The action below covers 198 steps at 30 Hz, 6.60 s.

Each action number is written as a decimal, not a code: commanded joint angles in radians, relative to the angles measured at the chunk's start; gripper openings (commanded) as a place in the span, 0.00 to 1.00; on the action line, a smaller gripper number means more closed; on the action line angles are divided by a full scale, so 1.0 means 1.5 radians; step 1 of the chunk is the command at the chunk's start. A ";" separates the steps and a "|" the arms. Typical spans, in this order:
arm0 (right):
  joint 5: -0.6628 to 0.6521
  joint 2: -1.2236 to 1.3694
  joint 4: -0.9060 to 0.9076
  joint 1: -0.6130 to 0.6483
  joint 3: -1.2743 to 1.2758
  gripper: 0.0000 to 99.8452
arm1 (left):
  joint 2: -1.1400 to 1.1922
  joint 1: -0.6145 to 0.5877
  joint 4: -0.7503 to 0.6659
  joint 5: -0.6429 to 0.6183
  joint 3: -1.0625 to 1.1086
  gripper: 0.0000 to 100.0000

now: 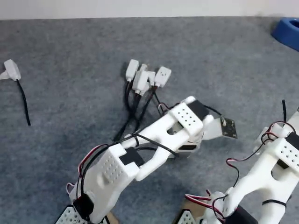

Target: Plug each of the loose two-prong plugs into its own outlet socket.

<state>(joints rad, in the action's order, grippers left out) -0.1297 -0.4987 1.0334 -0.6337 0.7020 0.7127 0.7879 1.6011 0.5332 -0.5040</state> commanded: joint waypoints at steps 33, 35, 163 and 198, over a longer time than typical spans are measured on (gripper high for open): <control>-0.041 -0.009 -0.010 0.025 0.020 0.01 | 0.080 0.014 -0.019 -0.048 -0.036 0.12; -0.041 -0.009 -0.009 0.025 0.020 0.01 | 0.080 0.004 -0.012 -0.048 -0.036 0.13; 0.103 0.051 0.159 0.627 -0.183 0.01 | 0.011 -0.631 0.094 -0.194 -0.171 0.27; 0.071 0.053 0.038 0.654 -0.050 0.01 | 0.007 -0.631 0.082 -0.193 -0.127 0.27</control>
<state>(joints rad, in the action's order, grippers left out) -0.0115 -0.4158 1.1239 0.3422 0.6206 0.7403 -0.1649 1.7238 0.2463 -0.6928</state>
